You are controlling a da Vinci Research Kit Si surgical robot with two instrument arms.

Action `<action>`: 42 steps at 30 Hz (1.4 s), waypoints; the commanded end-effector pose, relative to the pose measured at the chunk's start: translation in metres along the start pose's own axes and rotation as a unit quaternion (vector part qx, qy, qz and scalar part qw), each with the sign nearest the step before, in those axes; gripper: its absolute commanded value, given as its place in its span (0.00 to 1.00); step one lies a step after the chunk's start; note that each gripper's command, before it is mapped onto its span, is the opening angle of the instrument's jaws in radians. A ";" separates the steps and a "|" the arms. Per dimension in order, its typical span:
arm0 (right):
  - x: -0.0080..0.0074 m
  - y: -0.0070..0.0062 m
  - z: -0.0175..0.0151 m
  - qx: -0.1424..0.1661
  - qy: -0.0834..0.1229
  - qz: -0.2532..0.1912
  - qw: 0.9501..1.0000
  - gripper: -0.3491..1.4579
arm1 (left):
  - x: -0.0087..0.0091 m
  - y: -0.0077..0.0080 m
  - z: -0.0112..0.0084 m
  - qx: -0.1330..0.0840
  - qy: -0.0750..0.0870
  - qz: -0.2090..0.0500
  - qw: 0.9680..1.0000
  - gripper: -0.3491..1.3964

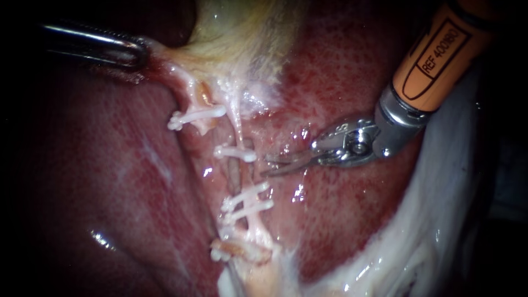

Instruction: Go to the cutting position right tube

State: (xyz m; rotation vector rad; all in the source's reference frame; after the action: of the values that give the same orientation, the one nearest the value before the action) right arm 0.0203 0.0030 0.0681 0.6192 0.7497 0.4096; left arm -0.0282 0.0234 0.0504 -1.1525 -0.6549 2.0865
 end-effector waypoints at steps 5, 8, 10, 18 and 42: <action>0.0002 -0.0001 -0.0005 0.001 -0.001 -0.002 1.000 0.46 | 0.0000 0.0000 0.0000 0.000 0.000 0.000 1.000 0.00; 0.0005 -0.0001 -0.0012 0.005 0.006 -0.001 1.000 0.68 | 0.0000 0.0000 0.0000 0.000 0.000 0.000 1.000 0.00; 0.0006 -0.0002 -0.0015 0.007 0.015 0.000 1.000 0.81 | 0.0000 0.0000 0.0000 0.000 0.000 0.000 1.000 0.00; 0.0008 -0.0010 -0.0021 0.043 0.026 -0.003 0.999 0.97 | 0.0000 0.0000 -0.0001 -0.001 0.000 0.000 1.000 0.00; 0.0016 -0.0023 -0.0012 0.174 0.005 0.020 0.985 0.98 | 0.0000 0.0000 -0.0001 -0.001 0.000 0.000 1.000 0.00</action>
State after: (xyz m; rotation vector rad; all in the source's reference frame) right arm 0.0210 0.0027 0.0651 0.9665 0.8253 0.3226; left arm -0.0281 0.0235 0.0503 -1.1534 -0.6565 2.0868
